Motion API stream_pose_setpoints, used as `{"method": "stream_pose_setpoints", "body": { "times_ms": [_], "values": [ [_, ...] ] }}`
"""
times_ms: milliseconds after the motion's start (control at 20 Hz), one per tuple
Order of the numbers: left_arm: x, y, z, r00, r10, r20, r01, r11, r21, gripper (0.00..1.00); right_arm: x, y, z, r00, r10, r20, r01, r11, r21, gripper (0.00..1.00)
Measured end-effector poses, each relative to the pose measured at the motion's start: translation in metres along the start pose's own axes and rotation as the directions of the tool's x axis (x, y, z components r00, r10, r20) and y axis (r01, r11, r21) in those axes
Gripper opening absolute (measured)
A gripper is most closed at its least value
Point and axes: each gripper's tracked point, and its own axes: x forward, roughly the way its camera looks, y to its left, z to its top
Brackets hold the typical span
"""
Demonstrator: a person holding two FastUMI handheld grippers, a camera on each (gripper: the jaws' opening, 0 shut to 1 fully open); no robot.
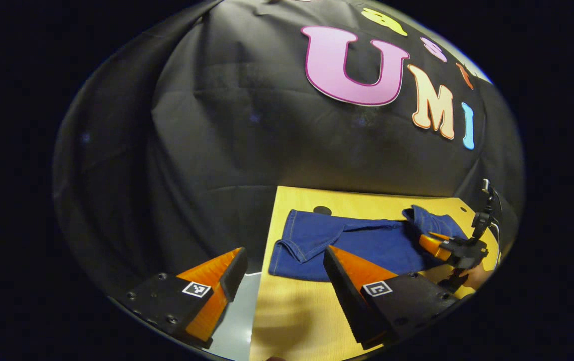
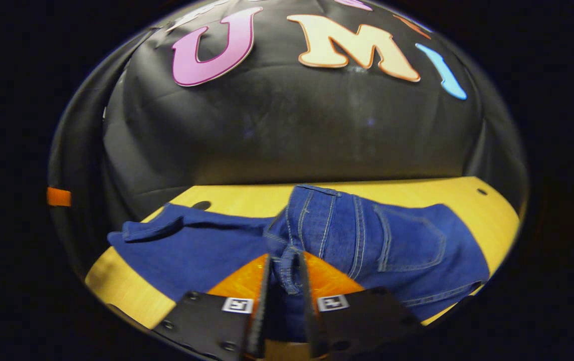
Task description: Grasp the waist and the cuffs of the jeans and fold them to make the two legs overlap; first hold the waist and fold one-third of the jeans toward the cuffs, then hold the cuffs and fold the remaining one-third in the same direction to finish folding.
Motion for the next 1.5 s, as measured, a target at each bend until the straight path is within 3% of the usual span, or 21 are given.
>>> {"method": "stream_pose_setpoints", "body": {
  "times_ms": [150,350,600,800,900,1050,1200,1250,1300,1400,1500],
  "values": [
    [0.039,-0.011,-0.012,0.998,-0.056,-0.033,0.057,0.998,0.027,0.94,-0.022,0.004,0.010,1.000,0.023,0.021,-0.021,0.998,-0.059,1.00],
    [0.098,-0.014,-0.027,0.992,-0.083,-0.091,0.091,0.992,0.088,0.94,-0.062,-0.018,0.020,1.000,0.008,0.012,-0.006,0.992,-0.124,1.00],
    [0.154,-0.003,-0.037,0.986,-0.095,-0.134,0.107,0.990,0.088,0.94,-0.099,-0.067,0.028,0.997,-0.079,0.010,0.080,0.983,-0.167,1.00],
    [0.170,-0.006,-0.065,0.969,-0.089,-0.232,0.120,0.985,0.121,0.96,-0.119,-0.086,0.028,0.992,-0.128,0.005,0.127,0.980,-0.153,1.00],
    [0.174,-0.008,-0.064,0.971,-0.087,-0.224,0.116,0.986,0.122,0.96,-0.124,-0.091,0.027,0.990,-0.138,0.005,0.138,0.978,-0.158,1.00],
    [0.171,-0.022,-0.069,0.965,-0.121,-0.231,0.149,0.983,0.109,0.79,-0.126,-0.089,0.027,0.991,-0.135,0.011,0.135,0.978,-0.159,1.00],
    [0.172,-0.035,-0.070,0.964,-0.132,-0.232,0.165,0.978,0.129,0.21,-0.127,-0.084,0.028,0.993,-0.117,0.013,0.117,0.981,-0.158,1.00],
    [0.172,-0.033,-0.068,0.966,-0.115,-0.234,0.154,0.975,0.158,0.20,-0.128,-0.083,0.029,0.994,-0.106,0.015,0.107,0.982,-0.155,1.00],
    [0.173,-0.034,-0.064,0.964,-0.090,-0.250,0.140,0.971,0.192,0.02,-0.129,-0.082,0.033,0.995,-0.094,0.022,0.097,0.983,-0.154,1.00],
    [0.165,-0.035,-0.060,0.954,-0.034,-0.299,0.105,0.968,0.226,0.00,-0.133,-0.086,0.041,0.996,-0.080,0.040,0.086,0.984,-0.156,0.99],
    [0.158,-0.057,-0.037,0.961,-0.073,-0.268,0.122,0.978,0.170,0.00,-0.140,-0.093,0.053,0.995,-0.072,0.062,0.081,0.983,-0.164,0.99]
  ]
}}
